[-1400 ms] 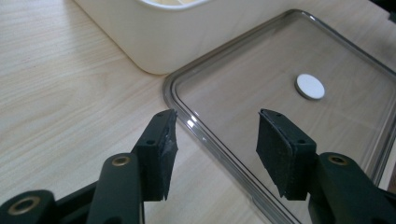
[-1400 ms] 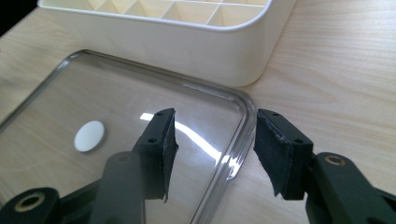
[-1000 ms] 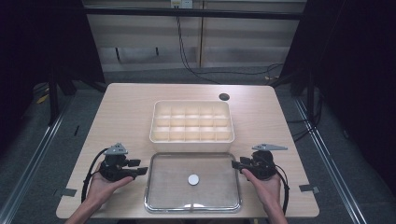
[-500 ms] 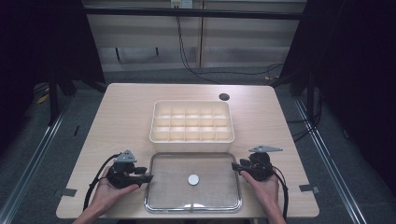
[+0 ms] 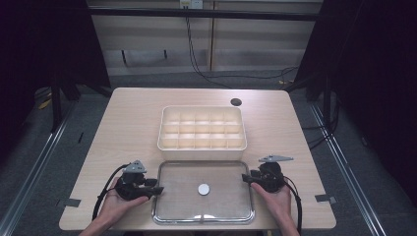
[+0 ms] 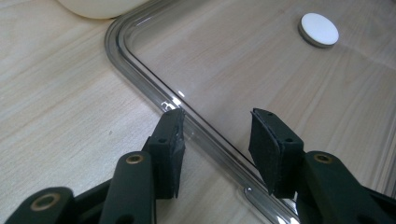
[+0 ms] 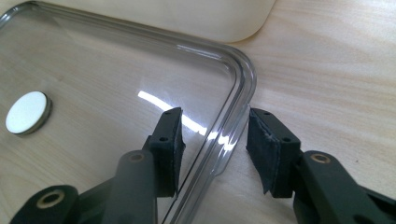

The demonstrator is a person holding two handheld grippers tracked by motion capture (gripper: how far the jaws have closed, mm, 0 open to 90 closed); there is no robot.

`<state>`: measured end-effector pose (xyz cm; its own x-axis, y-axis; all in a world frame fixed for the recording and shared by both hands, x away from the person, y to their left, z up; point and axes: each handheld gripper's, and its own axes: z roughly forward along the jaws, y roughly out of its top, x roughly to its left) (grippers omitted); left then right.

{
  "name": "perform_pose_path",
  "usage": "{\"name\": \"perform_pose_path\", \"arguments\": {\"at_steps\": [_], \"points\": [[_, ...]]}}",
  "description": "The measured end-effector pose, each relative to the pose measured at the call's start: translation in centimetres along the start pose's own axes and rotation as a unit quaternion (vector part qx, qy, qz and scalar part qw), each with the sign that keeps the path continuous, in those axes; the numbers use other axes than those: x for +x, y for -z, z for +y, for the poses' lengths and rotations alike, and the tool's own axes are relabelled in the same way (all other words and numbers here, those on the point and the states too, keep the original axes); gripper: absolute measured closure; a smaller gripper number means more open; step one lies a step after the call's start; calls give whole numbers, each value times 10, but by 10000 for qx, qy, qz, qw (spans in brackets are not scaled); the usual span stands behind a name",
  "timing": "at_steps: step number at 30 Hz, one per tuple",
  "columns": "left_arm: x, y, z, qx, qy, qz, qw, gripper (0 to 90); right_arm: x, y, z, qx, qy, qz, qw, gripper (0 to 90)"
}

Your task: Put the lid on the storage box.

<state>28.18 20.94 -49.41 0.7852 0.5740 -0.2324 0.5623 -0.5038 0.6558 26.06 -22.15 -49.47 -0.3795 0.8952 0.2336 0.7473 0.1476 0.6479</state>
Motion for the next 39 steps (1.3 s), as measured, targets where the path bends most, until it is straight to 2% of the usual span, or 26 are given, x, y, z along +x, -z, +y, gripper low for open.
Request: {"name": "perform_pose_path", "arguments": {"at_steps": [3, 12, 17, 18, 20, 23, 24, 29, 33, 36, 39], "points": [[0, 0, 0, -4, 18, -2, 10000, 549, 0, -1, -1, 24, 33, -20, 10000, 566], [2, 0, 0, -19, 62, 34, 10000, 605, -1, -2, -1, -76, -148, 3, 9999, 556], [3, 0, -1, -35, 79, 3, 10000, 623, -1, -2, -3, -165, -427, 80, 9989, 537], [3, 0, 0, -34, 79, 5, 10000, 625, -3, -3, -4, -215, -564, 130, 9981, 541], [3, 1, -1, -30, 68, 11, 10000, 625, -4, -2, -4, -238, -749, 142, 9968, 585], [3, 2, -1, 19, 55, -20, 10000, 626, -6, -2, -4, -214, -905, 58, 9956, 654], [3, 2, -1, -10, 53, -34, 10000, 627, -7, -2, -4, -227, -1035, 103, 9943, 670], [4, 3, -2, 20, 54, -73, 10000, 627, -12, -2, -5, -221, -1256, 271, 9915, 720], [4, 4, -3, 12, 67, -68, 10000, 624, -18, -1, -8, -309, -1593, 498, 9855, 736], [4, 4, -3, 13, 54, -65, 10000, 622, -23, -1, -11, -380, -1868, 752, 9788, 745], [4, 4, -3, 12, 41, -72, 10000, 622, -25, 1, -12, -475, -1980, 928, 9746, 748]]}}
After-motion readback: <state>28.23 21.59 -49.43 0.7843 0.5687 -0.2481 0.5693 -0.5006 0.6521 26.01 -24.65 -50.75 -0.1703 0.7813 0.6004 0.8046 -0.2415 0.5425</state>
